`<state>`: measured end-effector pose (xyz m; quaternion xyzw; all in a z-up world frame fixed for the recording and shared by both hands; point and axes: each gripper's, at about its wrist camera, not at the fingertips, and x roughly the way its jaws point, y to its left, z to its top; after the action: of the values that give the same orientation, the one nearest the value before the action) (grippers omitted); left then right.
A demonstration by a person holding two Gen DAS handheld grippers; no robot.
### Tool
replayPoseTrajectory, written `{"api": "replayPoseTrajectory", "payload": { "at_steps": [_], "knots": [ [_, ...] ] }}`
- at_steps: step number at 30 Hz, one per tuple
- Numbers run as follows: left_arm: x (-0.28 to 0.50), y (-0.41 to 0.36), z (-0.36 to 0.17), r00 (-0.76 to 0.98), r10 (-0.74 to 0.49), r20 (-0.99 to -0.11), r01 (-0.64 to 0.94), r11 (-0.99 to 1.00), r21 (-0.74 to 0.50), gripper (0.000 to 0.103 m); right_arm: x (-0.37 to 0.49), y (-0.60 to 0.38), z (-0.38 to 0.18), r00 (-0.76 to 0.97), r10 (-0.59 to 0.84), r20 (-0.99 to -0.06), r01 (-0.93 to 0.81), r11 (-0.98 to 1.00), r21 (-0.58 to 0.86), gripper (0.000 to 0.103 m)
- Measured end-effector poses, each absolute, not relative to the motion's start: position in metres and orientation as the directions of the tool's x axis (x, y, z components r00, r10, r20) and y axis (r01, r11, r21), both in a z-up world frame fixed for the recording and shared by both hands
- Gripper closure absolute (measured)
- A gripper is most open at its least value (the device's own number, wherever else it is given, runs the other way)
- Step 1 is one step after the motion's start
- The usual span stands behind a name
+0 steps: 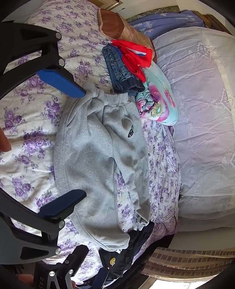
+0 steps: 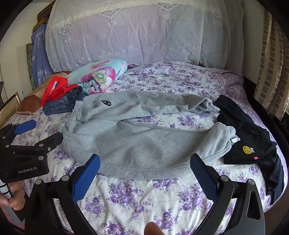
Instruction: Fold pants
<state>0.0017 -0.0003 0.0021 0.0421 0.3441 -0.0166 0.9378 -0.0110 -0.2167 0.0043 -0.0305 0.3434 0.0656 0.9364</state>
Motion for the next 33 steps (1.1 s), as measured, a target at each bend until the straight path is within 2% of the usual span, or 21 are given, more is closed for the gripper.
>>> {"api": "replayPoseTrajectory", "payload": {
  "at_steps": [33],
  "knots": [
    [0.000,-0.012,-0.002,0.759,-0.008,-0.651,0.064,0.996,0.062,0.004,-0.010,-0.214,0.004,0.757,0.097,-0.646,-0.141,0.990,-0.017,0.003]
  ]
}}
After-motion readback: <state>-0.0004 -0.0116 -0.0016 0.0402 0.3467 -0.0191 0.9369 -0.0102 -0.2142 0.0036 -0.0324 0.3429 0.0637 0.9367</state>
